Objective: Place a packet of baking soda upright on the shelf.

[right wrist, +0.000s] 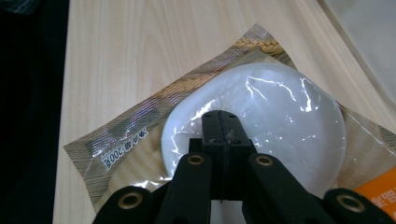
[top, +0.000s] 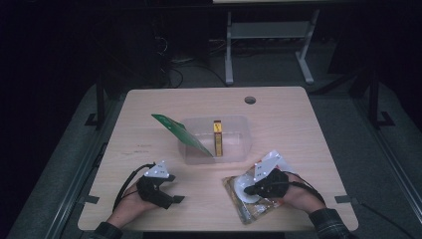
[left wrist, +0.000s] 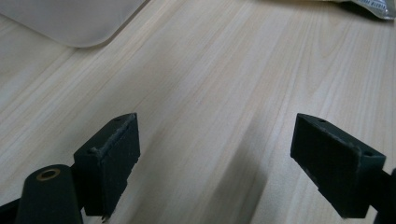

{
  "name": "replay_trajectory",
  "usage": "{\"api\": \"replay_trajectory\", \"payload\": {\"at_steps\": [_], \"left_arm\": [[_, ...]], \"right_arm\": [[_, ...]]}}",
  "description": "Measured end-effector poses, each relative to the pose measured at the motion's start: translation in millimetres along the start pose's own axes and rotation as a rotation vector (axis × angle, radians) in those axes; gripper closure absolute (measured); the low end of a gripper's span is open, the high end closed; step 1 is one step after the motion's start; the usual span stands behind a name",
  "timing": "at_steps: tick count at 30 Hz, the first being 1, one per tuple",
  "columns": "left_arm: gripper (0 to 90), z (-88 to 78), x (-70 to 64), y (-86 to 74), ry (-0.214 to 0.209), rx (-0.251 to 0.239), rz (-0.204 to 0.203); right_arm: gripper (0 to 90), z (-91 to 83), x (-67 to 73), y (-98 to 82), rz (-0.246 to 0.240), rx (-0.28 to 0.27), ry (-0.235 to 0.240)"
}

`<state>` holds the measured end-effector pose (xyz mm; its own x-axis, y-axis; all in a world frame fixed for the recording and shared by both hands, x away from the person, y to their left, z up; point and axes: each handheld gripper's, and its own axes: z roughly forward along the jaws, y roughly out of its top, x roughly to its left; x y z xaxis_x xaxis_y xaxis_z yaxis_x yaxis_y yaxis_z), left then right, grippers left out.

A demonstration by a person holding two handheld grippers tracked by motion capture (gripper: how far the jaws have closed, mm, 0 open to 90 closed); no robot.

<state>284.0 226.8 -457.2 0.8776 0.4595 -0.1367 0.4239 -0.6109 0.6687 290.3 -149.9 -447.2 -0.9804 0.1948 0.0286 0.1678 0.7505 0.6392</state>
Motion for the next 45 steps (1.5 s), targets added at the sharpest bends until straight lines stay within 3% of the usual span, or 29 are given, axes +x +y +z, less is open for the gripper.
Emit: {"api": "replay_trajectory", "payload": {"at_steps": [8,15,19,20,21,23,24,25,27,28,29,31,33,38,41,45], "left_arm": [[15.2,0.2,-5.9,4.1,-0.024,-0.017,0.016],[15.3,2.2,-16.3,14.4,-0.073,-0.075,0.024],[15.3,10.8,-23.9,24.6,-0.093,-0.076,0.048],[15.4,13.4,-25.4,27.3,-0.099,-0.077,0.051],[15.4,16.2,-26.6,30.2,-0.104,-0.079,0.056],[15.5,21.3,-28.3,36.5,-0.109,-0.075,0.066],[16.0,26.6,-29.3,43.2,-0.119,-0.074,0.074],[16.4,26.6,-29.3,43.2,-0.119,-0.074,0.074],[17.7,33.3,-31.6,48.9,-0.132,-0.075,0.07],[18.5,37.0,-31.8,52.3,-0.139,-0.071,0.084],[18.5,40.6,-32.4,55.4,-0.148,-0.071,0.086],[21.0,49.0,-33.1,60.7,-0.174,-0.079,0.082],[22.7,57.9,-34.6,65.7,-0.192,-0.067,0.07],[29.4,78.3,-39.5,77.3,-0.241,-0.042,0.066],[35.3,88.5,-40.5,79.9,-0.266,-0.002,0.066],[45.8,94.0,-40.5,81.1,-0.308,0.002,0.038]], "right_arm": [[90.0,19.8,15.0,22.0,-0.04,-0.012,0.037],[90.0,38.9,36.2,44.3,-0.096,-0.02,0.095],[89.9,36.6,39.5,44.8,-0.102,-0.027,0.064],[89.8,28.1,37.3,41.1,-0.084,-0.055,0.025],[89.8,28.1,37.3,41.1,-0.084,-0.055,0.025],[86.8,17.3,32.7,35.8,-0.036,-0.07,-0.017],[82.0,5.5,29.6,30.0,0.036,-0.094,-0.058],[82.0,5.5,29.6,30.0,0.036,-0.094,-0.058],[75.6,-5.6,26.3,23.2,0.091,-0.12,-0.103],[68.7,-15.7,23.4,16.7,0.143,-0.142,-0.138],[68.7,-15.7,23.4,16.7,0.143,-0.142,-0.138],[62.3,-24.6,22.0,10.8,0.197,-0.169,-0.173],[52.5,-32.2,19.9,4.1,0.23,-0.184,-0.206],[40.1,-45.5,14.8,-13.2,0.316,-0.21,-0.237],[35.3,-50.6,11.9,-21.8,0.351,-0.224,-0.246],[31.8,-53.3,8.9,-28.3,0.376,-0.236,-0.242]]}}
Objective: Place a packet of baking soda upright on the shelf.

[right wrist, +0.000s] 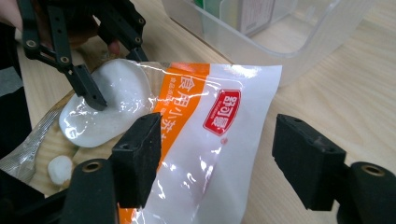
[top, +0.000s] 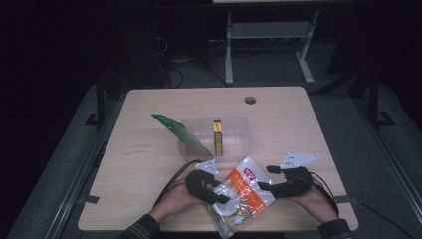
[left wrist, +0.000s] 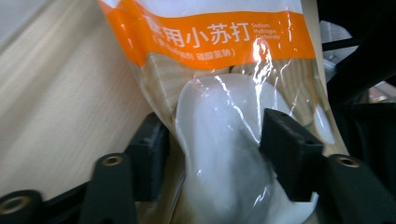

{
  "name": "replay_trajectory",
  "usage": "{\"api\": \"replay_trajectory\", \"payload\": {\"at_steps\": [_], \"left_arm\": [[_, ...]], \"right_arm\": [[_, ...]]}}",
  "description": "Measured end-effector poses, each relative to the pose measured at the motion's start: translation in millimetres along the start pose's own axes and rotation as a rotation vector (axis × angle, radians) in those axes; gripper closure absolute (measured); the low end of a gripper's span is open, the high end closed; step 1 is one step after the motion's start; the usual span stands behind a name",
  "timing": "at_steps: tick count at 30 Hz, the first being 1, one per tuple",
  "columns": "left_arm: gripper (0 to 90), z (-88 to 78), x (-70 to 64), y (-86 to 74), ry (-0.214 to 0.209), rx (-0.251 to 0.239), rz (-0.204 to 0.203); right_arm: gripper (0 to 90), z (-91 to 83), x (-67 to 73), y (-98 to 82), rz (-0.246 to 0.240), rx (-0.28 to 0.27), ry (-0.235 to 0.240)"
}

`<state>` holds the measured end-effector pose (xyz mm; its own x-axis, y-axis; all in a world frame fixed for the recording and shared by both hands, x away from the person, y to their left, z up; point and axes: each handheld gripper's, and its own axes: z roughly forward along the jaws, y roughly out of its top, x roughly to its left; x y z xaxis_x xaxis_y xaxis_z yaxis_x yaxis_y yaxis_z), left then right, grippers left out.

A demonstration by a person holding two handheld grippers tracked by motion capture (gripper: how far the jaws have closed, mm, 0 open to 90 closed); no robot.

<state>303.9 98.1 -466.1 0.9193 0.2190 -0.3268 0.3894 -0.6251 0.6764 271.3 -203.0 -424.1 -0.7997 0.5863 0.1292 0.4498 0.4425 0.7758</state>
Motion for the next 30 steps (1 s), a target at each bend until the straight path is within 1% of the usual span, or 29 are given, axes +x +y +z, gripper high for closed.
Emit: {"api": "replay_trajectory", "payload": {"at_steps": [1,4,5,6,7,9,10,11,13,14,15,17,18,20,22,23,24,25,26,27,28,29,30], "left_arm": [[51.1,-0.5,-0.1,0.1,-0.004,-0.007,0.004],[63.5,-2.0,-2.5,0.6,0.014,-0.014,0.037],[71.6,-2.7,-3.8,0.6,0.018,-0.018,0.05],[71.6,-3.5,-4.9,0.6,0.024,-0.027,0.063],[74.4,-4.6,-6.0,0.7,0.031,-0.03,0.079],[79.0,-7.2,-9.9,1.0,0.038,-0.044,0.094],[81.5,-8.6,-11.4,1.3,0.045,-0.051,0.114],[81.5,-9.9,-13.4,1.5,0.053,-0.054,0.132],[82.9,-12.5,-17.7,1.3,0.067,-0.079,0.157],[83.2,-15.0,-19.1,1.6,0.077,-0.083,0.175],[83.4,-17.2,-21.0,2.2,0.082,-0.1,0.181],[83.8,-20.6,-23.1,3.0,0.085,-0.114,0.197],[83.9,-22.6,-24.6,3.5,0.089,-0.123,0.199],[84.2,-27.4,-26.2,4.4,0.107,-0.136,0.218],[84.6,-32.5,-27.8,5.5,0.126,-0.167,0.219],[84.9,-35.5,-28.0,6.2,0.132,-0.183,0.216],[84.9,-38.6,-27.9,6.6,0.139,-0.199,0.212],[85.0,-42.6,-27.2,7.0,0.145,-0.218,0.211],[85.2,-44.4,-26.7,7.1,0.147,-0.226,0.207],[85.2,-46.4,-26.3,7.2,0.155,-0.229,0.21],[85.2,-48.1,-26.1,6.9,0.16,-0.234,0.209],[85.3,-50.0,-25.3,6.2,0.165,-0.245,0.204],[85.4,-50.0,-25.3,6.2,0.165,-0.245,0.204]], "right_arm": [[31.3,-0.2,-0.9,-0.5,0.001,-0.004,0.001],[30.2,-0.3,-3.0,-0.9,0.015,-0.013,0.021],[29.4,0.0,-3.8,-1.2,0.024,-0.014,0.033],[29.4,0.0,-3.8,-1.2,0.024,-0.014,0.033],[28.8,0.4,-4.2,-1.4,0.024,-0.013,0.035],[27.8,1.3,-4.3,-1.9,0.035,-0.009,0.045],[26.6,2.2,-4.7,-2.3,0.044,-0.009,0.059],[26.6,2.2,-4.7,-2.3,0.044,-0.009,0.059],[25.7,2.7,-5.3,-2.5,0.053,-0.016,0.075],[25.4,2.7,-5.5,-2.5,0.056,-0.016,0.082],[25.3,3.0,-5.8,-2.7,0.057,-0.016,0.089],[25.0,3.5,-6.1,-3.2,0.065,-0.018,0.101],[24.9,3.9,-6.7,-3.4,0.065,-0.02,0.111],[24.9,4.5,-6.9,-3.4,0.071,-0.026,0.128],[26.8,5.0,-6.7,-2.8,0.079,-0.028,0.144],[29.5,5.1,-6.3,-2.2,0.087,-0.034,0.166],[29.5,5.1,-6.3,-2.2,0.087,-0.034,0.166],[31.0,5.5,-6.6,-1.8,0.092,-0.043,0.183],[33.0,5.8,-6.8,-1.3,0.098,-0.053,0.203],[34.6,6.1,-6.6,-0.8,0.1,-0.059,0.21],[37.9,7.3,-6.6,0.0,0.104,-0.066,0.229],[44.6,10.2,-6.1,1.9,0.107,-0.074,0.25],[44.6,10.2,-6.1,1.9,0.107,-0.074,0.25]]}}
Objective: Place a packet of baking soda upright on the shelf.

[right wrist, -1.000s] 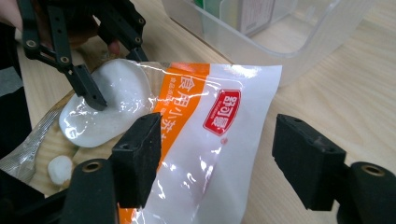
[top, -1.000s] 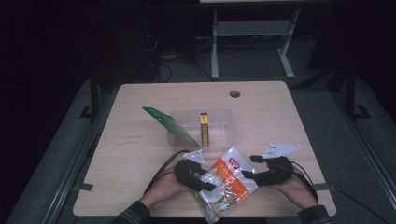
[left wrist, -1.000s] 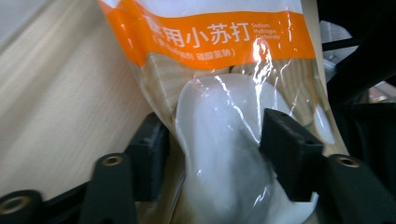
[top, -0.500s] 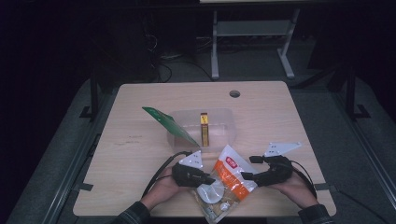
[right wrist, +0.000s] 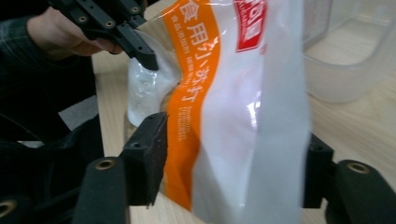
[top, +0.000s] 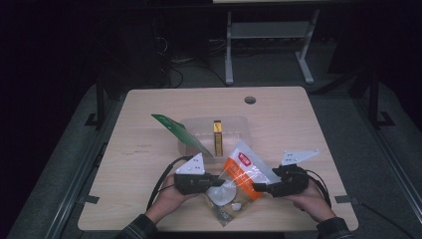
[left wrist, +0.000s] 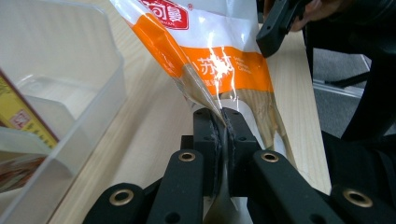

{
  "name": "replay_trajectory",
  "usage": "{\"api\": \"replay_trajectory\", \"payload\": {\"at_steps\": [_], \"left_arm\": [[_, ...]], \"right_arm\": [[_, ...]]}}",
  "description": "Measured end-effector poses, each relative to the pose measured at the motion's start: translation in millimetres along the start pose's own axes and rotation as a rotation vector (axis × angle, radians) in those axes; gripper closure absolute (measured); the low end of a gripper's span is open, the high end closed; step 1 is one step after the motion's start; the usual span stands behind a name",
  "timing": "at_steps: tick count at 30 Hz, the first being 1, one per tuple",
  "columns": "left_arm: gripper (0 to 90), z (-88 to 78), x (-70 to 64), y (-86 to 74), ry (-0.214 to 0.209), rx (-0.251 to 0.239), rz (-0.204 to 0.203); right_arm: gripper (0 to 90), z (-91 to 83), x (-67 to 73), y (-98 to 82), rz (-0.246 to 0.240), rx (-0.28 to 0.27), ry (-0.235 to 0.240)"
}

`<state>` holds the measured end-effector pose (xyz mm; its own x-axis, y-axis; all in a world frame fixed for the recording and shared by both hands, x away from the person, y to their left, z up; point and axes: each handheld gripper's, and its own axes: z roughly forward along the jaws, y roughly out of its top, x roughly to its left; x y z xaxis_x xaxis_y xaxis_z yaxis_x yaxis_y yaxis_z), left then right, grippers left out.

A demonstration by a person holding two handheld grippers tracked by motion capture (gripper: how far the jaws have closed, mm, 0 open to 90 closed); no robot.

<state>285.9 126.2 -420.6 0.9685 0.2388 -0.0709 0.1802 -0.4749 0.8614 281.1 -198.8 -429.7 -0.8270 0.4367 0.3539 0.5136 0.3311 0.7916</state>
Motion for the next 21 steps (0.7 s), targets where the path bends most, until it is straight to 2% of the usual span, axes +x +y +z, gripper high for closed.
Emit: {"api": "replay_trajectory", "payload": {"at_steps": [1,2,3,6,7,8,9,13,15,18,19,20,21], "left_arm": [[85.4,-1.8,0.4,0.0,0.006,-0.011,-0.004],[85.5,-1.8,0.4,0.0,0.006,-0.011,-0.004],[85.5,-2.7,0.5,0.2,0.007,-0.016,-0.001],[85.8,-5.2,0.4,0.3,0.019,-0.032,-0.009],[85.8,-6.3,1.0,0.4,0.022,-0.038,-0.011],[85.9,-7.7,1.6,0.4,0.026,-0.047,-0.013],[86.3,-11.0,3.8,0.8,0.027,-0.074,-0.033],[86.5,-14.1,5.6,1.3,0.035,-0.091,-0.044],[86.6,-14.9,6.6,1.2,0.042,-0.095,-0.051],[86.5,-14.9,9.3,1.7,0.052,-0.107,-0.069],[85.8,-13.8,9.6,2.6,0.057,-0.106,-0.074],[85.8,-12.5,9.9,3.6,0.06,-0.101,-0.076],[82.9,-7.9,9.9,5.2,0.062,-0.095,-0.075]], "right_arm": [[51.0,3.7,0.4,1.2,-0.001,0.003,0.018],[51.0,3.7,0.4,1.2,-0.001,0.003,0.018],[54.8,5.2,0.5,1.7,0.003,0.001,0.025],[68.6,8.7,-1.3,3.4,0.019,-0.021,0.052],[75.7,8.5,-2.3,4.1,0.026,-0.028,0.061],[81.3,7.6,-3.0,4.6,0.032,-0.047,0.08],[88.0,6.4,-2.8,6.0,0.049,-0.069,0.115],[89.6,4.1,0.1,8.3,0.047,-0.097,0.153],[89.9,2.1,3.0,11.9,0.022,-0.122,0.169],[90.0,-0.1,9.5,20.5,-0.007,-0.161,0.22],[90.0,-0.2,16.1,27.7,-0.047,-0.175,0.232],[90.0,-0.2,16.1,27.7,-0.047,-0.175,0.232],[90.0,0.4,22.1,33.8,-0.073,-0.187,0.249]]}}
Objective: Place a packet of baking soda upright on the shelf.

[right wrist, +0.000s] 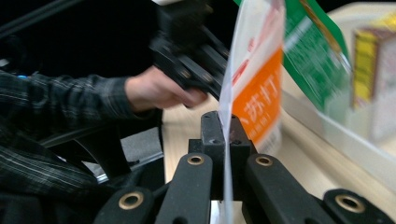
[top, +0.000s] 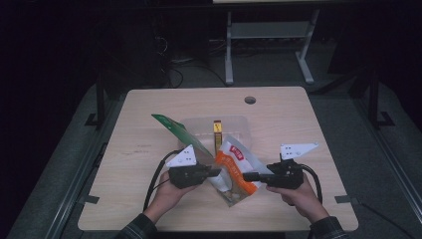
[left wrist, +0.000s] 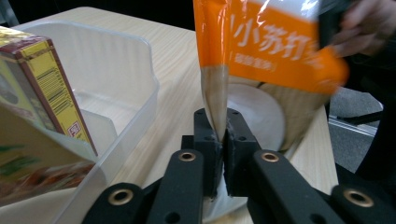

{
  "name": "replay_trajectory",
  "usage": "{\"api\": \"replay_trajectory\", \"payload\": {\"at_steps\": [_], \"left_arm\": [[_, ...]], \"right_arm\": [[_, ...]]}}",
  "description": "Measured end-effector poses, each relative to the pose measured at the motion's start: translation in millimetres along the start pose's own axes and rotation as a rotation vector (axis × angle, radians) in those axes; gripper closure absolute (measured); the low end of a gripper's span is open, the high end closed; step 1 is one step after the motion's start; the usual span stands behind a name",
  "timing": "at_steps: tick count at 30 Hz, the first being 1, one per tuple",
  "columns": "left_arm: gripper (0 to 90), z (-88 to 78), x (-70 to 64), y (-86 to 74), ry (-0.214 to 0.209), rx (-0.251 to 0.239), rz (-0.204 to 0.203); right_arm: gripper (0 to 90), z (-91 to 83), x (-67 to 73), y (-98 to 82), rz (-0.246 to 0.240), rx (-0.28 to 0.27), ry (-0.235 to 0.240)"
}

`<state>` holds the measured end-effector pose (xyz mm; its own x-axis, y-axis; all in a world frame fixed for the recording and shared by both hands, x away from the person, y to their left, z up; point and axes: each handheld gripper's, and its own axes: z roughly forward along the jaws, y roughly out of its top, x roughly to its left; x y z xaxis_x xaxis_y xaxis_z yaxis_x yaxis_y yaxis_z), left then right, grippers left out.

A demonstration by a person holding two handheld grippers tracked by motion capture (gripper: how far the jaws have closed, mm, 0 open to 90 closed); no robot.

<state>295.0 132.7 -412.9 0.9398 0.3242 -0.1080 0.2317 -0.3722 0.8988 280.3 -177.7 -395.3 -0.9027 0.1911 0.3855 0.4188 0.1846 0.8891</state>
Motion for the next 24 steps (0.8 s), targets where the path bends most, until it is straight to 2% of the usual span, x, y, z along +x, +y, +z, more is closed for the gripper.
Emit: {"api": "replay_trajectory", "payload": {"at_steps": [3,6,8,13,16,18,19,24], "left_arm": [[78.2,4.8,-0.3,0.0,-0.02,0.009,-0.008],[67.4,7.7,-2.3,-0.6,-0.017,0.031,0.001],[57.3,7.7,-2.8,-1.2,-0.016,0.034,-0.009],[40.7,1.1,-4.6,-2.6,-0.03,0.062,-0.013],[36.9,-4.7,-6.4,-6.0,-0.028,0.082,-0.021],[34.9,-9.9,-5.9,-9.0,-0.025,0.102,-0.011],[32.0,-11.7,-5.8,-10.9,-0.021,0.107,-0.017],[27.7,-21.5,-3.3,-19.0,-0.012,0.151,-0.046]], "right_arm": [[90.0,1.3,4.0,4.3,-0.021,-0.008,0.015],[90.0,-3.0,7.8,7.7,-0.032,-0.03,0.022],[90.0,-8.0,9.9,9.6,-0.039,-0.039,0.011],[90.0,-22.6,12.1,15.8,-0.06,-0.066,-0.021],[90.0,-31.4,10.7,22.0,-0.075,-0.071,-0.049],[90.0,-35.1,9.5,26.1,-0.088,-0.072,-0.069],[90.0,-38.0,8.0,30.3,-0.102,-0.066,-0.092],[90.0,-41.8,2.3,40.3,-0.115,-0.07,-0.118]]}}
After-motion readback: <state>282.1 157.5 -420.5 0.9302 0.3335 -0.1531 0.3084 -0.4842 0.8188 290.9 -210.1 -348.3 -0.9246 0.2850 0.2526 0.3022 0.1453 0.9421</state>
